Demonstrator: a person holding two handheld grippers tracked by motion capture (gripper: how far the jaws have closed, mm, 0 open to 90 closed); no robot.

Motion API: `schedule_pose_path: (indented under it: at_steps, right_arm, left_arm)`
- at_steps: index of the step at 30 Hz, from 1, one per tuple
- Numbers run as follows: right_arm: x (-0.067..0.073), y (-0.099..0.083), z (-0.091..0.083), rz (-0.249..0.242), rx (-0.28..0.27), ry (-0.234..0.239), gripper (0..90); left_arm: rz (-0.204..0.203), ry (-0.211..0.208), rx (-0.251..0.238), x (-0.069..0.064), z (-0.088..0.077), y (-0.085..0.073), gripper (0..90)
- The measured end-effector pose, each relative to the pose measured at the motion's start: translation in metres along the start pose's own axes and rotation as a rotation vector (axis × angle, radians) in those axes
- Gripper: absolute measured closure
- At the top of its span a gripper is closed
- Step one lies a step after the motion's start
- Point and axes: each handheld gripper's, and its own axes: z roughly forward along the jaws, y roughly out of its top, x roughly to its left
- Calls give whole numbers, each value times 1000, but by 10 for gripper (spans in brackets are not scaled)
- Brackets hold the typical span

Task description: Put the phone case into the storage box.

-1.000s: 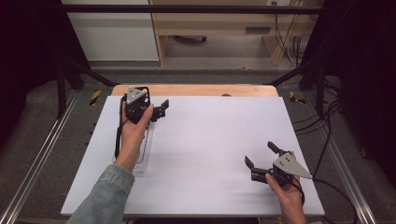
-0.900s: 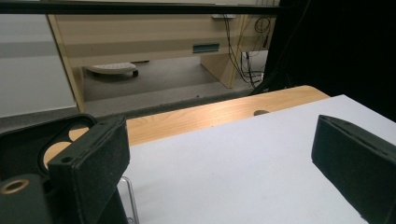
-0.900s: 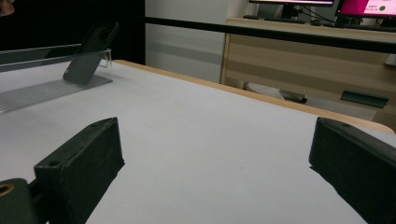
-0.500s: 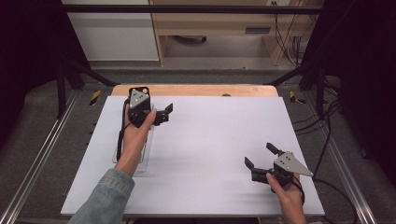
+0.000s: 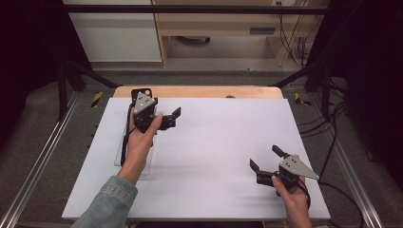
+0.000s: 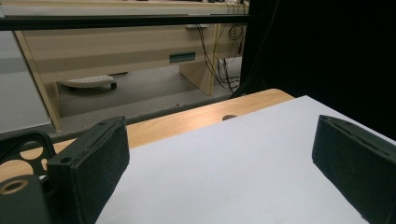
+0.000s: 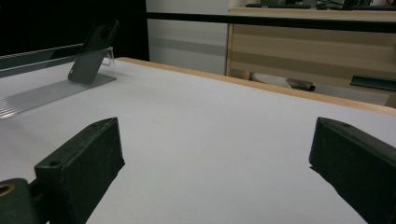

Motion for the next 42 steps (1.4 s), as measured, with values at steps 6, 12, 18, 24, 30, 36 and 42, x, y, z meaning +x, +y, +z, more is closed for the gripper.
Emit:
schedule_pose_path:
  at_steps: [6, 12, 18, 24, 30, 36, 42]
  right_arm:
    - [0, 0, 0, 3, 1, -2, 33]
    - [0, 0, 0, 3, 2, 0, 33]
    - [0, 0, 0, 7, 3, 3, 34]
    - [0, 0, 0, 6, 5, 5, 34]
    - [-1, 0, 0, 9, 6, 4, 33]
    - [-1, 0, 0, 8, 6, 5, 33]
    - [-1, 0, 0, 6, 7, 5, 33]
  left_arm:
    - [4, -12, -9, -4, -4, -1, 38]
    - [13, -23, -21, -8, -9, -1, 38]
    - [19, -34, -33, -13, -14, -4, 38]
    - [23, -46, -34, -16, -16, -6, 37]
    - [28, -61, -36, -22, -18, -8, 34]
    - [46, -71, -34, -28, -20, -10, 32]
    - [48, -80, -41, -30, -23, -10, 30]
